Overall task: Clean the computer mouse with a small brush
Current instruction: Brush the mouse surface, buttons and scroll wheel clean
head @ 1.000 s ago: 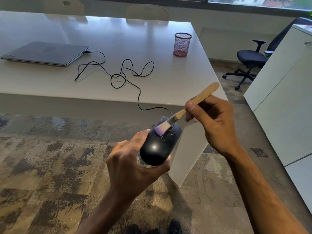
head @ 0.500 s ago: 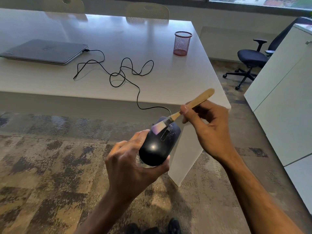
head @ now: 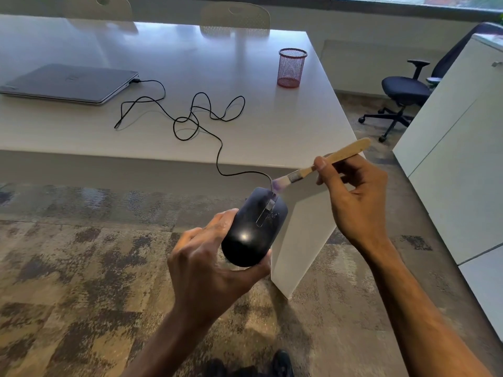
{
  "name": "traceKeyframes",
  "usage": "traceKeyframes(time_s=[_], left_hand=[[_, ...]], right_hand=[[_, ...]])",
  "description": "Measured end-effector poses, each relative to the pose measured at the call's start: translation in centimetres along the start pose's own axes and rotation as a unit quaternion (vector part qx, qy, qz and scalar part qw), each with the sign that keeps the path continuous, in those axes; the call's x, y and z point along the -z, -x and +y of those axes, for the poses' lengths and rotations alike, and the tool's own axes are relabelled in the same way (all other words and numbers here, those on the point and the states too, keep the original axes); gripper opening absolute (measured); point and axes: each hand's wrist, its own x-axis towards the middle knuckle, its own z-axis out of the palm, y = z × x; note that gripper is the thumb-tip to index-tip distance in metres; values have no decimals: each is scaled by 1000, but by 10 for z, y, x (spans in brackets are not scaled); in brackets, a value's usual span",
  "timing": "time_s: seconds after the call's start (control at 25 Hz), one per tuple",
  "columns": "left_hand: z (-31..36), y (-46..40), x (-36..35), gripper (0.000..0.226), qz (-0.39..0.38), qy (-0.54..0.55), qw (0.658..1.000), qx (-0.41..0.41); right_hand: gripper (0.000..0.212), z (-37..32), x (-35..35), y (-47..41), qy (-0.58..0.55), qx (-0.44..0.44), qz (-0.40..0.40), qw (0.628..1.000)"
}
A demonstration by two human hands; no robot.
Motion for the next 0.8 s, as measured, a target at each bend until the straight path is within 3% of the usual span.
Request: traceKeyframes(time_s=[0.12, 0.2, 0.32, 0.44, 0.56, 0.64, 0.8], left_hand=[[-1, 0, -1, 68, 2, 0, 1000, 4], [0, 0, -1, 68, 2, -1, 1000, 7], [1, -1, -1, 67, 3, 0, 1000, 8], [1, -2, -1, 68, 7, 3, 1000, 12], [2, -2, -2, 68, 14, 1, 1000, 15], [3, -2, -2, 68, 15, 4, 1000, 16], [3, -1, -2, 69, 6, -2, 1000, 27]], right_hand=[[11, -2, 2, 1, -74, 0, -16, 997], [10, -2, 1, 3, -46, -12, -37, 998], [10, -1, 2, 3, -1, -29, 14, 999], [9, -7, 4, 9, -88, -15, 32, 995], [9, -14, 3, 23, -139, 3, -14, 990], [8, -15, 1, 30, -102, -4, -26, 994], [8, -13, 5, 31, -60, -20, 45, 997]])
